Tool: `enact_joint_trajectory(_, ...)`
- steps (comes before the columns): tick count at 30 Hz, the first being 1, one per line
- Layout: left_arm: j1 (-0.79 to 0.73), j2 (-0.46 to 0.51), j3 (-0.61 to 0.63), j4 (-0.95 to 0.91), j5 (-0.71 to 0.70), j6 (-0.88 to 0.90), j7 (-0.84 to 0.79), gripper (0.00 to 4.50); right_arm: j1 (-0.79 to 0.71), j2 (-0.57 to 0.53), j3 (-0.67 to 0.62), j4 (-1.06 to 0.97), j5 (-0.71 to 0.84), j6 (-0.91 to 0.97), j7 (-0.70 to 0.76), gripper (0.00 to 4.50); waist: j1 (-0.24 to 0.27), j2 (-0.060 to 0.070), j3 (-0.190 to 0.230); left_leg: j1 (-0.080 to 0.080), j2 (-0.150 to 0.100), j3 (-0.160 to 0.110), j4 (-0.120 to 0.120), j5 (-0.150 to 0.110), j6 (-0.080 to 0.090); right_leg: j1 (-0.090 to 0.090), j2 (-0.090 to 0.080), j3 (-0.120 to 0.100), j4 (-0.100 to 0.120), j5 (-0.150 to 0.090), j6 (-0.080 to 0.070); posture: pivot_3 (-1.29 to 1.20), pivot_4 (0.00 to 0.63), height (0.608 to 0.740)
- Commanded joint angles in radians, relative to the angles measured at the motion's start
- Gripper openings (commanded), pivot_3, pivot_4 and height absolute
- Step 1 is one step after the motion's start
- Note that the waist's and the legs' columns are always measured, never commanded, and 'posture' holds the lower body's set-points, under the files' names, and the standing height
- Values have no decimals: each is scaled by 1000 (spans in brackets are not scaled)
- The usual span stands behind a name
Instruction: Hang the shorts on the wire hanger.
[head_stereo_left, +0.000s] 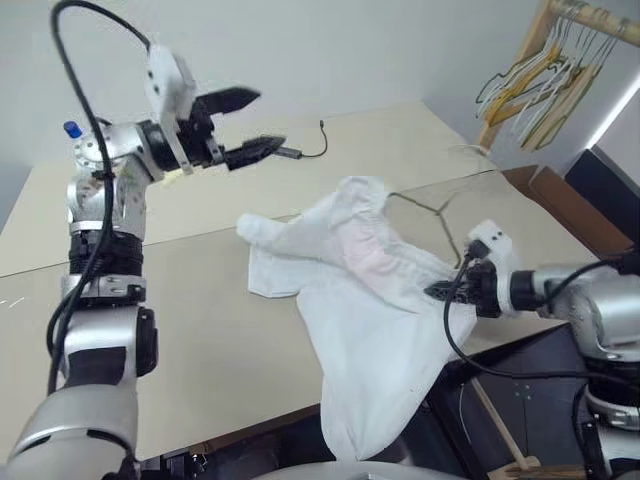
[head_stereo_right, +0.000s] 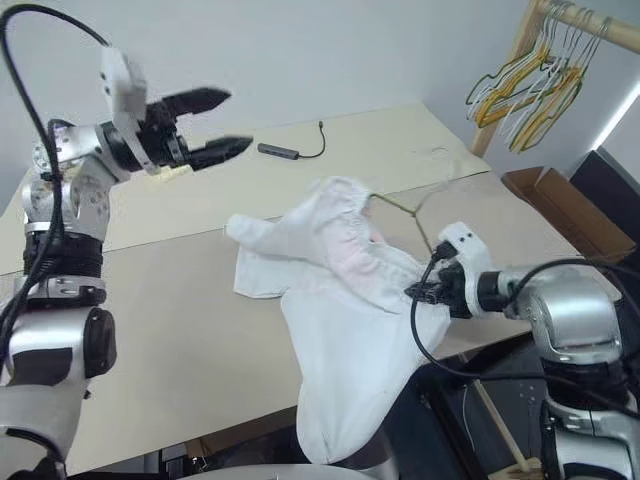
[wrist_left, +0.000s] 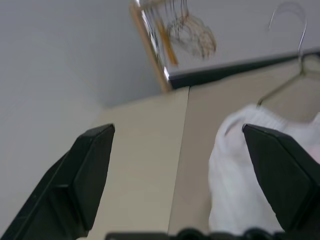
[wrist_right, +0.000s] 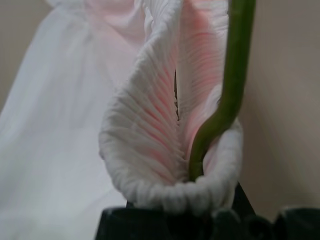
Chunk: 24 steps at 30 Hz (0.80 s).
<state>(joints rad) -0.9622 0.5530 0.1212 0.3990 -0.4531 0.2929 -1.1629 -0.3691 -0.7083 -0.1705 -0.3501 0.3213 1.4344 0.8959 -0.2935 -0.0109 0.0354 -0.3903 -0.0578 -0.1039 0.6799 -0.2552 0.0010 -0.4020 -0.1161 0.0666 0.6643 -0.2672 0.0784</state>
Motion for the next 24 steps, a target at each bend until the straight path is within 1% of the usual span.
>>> enact_joint_trajectory(1,62,-50,61,-250,-196,236,106,4440,-33,23,-209,-94,-24,154,-132,87,1,6,-4,0,0,0,0,0,0,0,0,0,0,0,0,-317,0,740)
enact_joint_trajectory(4,110,-90,54,-402,-271,360,203,4440,-36,20,-309,-90,-26,180,-234,87,2,8,-6,2,0,0,0,0,0,2,1,0,0,0,0,-336,0,740)
enact_joint_trajectory(7,136,-117,39,-494,-288,406,283,4440,-52,-26,-371,-52,-1,180,-284,87,1,9,-7,7,1,0,0,0,0,8,2,0,-1,0,0,-349,0,740)
enact_joint_trajectory(10,148,-143,44,-556,-310,435,351,4440,-121,-67,-404,46,-1,180,-364,87,-7,11,-8,13,1,2,-1,0,1,17,3,0,-7,0,0,-353,0,740)
enact_joint_trajectory(15,157,-143,57,-621,-346,465,403,4440,-283,-151,-413,299,-26,180,-499,87,-34,12,-8,19,2,4,-2,-1,3,26,3,0,-12,-1,1,-345,0,740)
enact_joint_trajectory(17,154,-135,61,-631,-353,465,413,4440,-336,-175,-414,366,-41,180,-534,87,-39,12,-8,22,2,4,-4,-2,4,31,3,0,-16,-1,1,-339,0,740)
enact_joint_trajectory(20,158,-125,61,-643,-344,446,423,4440,-422,-192,-435,460,-74,180,-579,87,-49,12,-8,22,2,5,-3,-2,5,32,3,0,-18,-1,2,-334,0,740)
enact_joint_trajectory(24,173,-116,55,-651,-333,433,429,4440,-547,-217,-509,633,-138,136,-668,87,-50,12,-8,22,1,7,-3,-3,5,33,2,0,-18,-2,3,-321,0,740)
